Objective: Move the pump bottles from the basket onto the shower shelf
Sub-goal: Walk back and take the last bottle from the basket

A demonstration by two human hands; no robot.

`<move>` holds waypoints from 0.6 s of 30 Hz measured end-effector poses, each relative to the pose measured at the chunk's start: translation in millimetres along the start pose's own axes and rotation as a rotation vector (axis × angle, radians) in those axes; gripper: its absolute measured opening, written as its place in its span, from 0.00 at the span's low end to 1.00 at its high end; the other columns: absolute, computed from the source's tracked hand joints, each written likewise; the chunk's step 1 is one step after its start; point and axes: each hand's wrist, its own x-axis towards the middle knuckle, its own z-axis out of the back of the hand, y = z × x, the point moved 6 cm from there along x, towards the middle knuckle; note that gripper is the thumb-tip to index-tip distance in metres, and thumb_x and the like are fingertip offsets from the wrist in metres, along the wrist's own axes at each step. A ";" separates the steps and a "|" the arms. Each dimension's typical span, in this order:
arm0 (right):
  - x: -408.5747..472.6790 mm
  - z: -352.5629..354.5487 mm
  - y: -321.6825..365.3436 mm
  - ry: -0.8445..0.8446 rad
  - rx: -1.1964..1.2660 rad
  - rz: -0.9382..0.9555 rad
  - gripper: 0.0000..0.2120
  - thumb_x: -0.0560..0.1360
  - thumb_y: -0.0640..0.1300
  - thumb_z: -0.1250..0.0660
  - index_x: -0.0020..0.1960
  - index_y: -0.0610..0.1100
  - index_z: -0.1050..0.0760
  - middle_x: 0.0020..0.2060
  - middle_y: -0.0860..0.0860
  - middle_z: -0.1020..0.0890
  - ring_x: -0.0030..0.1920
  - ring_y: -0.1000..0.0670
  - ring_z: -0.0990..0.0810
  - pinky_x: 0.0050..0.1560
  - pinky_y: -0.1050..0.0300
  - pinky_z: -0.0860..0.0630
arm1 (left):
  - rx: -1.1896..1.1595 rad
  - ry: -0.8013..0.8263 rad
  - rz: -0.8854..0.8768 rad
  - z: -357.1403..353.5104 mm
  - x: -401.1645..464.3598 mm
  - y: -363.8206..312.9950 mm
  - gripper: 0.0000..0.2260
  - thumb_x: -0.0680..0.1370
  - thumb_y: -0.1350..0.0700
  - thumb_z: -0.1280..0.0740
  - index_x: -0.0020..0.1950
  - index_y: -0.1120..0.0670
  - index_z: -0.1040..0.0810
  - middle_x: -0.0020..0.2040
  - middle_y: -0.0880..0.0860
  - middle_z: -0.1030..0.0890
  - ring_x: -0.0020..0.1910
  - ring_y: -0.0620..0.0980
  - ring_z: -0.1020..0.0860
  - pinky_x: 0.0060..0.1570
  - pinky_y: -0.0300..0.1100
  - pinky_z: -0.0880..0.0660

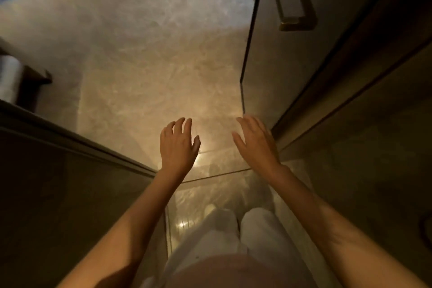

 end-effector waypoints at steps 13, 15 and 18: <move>167.7 -63.3 76.2 0.064 0.020 0.173 0.19 0.77 0.48 0.41 0.64 0.39 0.28 0.62 0.42 0.24 0.64 0.41 0.29 0.64 0.46 0.34 | -0.077 -0.104 0.307 18.1 93.6 121.1 0.22 0.76 0.49 0.38 0.67 0.57 0.29 0.66 0.58 0.26 0.65 0.59 0.30 0.63 0.54 0.34; 211.9 -70.6 91.9 0.052 0.052 0.216 0.19 0.76 0.48 0.41 0.62 0.38 0.26 0.60 0.41 0.23 0.62 0.40 0.27 0.63 0.46 0.31 | -0.070 -0.140 0.356 25.1 124.6 141.2 0.22 0.77 0.48 0.39 0.67 0.57 0.29 0.66 0.57 0.26 0.65 0.59 0.30 0.63 0.54 0.34; 286.4 -74.4 117.4 0.044 0.090 0.294 0.17 0.76 0.46 0.39 0.61 0.38 0.26 0.59 0.41 0.22 0.61 0.41 0.26 0.61 0.46 0.31 | -0.042 -0.191 0.418 42.9 181.9 169.4 0.21 0.77 0.48 0.39 0.66 0.58 0.28 0.64 0.58 0.25 0.63 0.59 0.29 0.62 0.53 0.34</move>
